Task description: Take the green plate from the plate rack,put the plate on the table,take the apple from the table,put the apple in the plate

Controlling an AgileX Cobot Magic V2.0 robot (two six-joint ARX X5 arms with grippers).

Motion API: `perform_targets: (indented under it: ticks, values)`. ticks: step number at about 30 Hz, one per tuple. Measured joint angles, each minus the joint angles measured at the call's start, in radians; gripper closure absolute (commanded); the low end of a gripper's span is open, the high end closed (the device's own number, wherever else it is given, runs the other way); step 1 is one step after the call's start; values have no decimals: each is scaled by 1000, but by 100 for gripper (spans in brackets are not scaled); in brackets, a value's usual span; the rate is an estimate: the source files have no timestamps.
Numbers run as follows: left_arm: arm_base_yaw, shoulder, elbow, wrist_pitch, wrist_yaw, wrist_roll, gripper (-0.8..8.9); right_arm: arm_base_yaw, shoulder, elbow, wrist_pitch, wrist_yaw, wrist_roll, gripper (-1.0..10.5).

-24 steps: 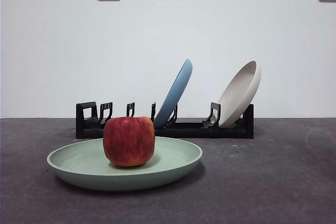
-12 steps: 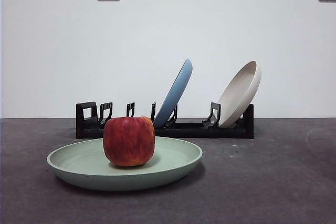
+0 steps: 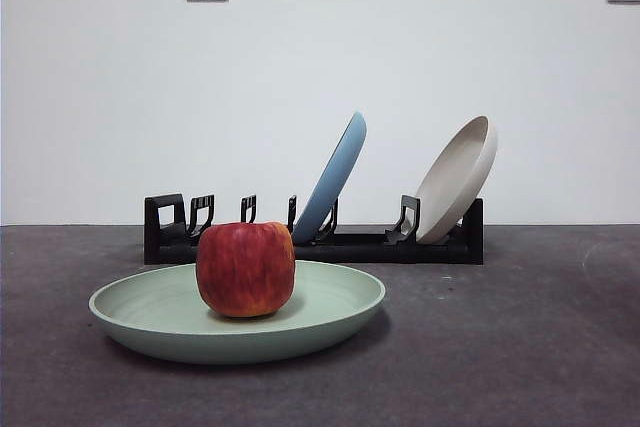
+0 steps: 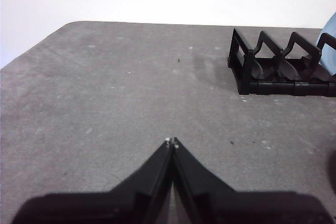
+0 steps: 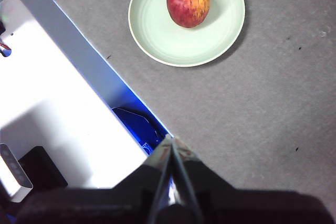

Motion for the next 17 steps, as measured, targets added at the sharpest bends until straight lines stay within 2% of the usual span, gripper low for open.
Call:
perform_targets:
  ticks: [15, 17]
  values:
    - [0, 0, 0, 0, 0, -4, 817, -1, 0, 0, 0, 2, 0, 946]
    - [0, 0, 0, 0, 0, -4, 817, -23, -5, 0, 7, 29, -21, 946]
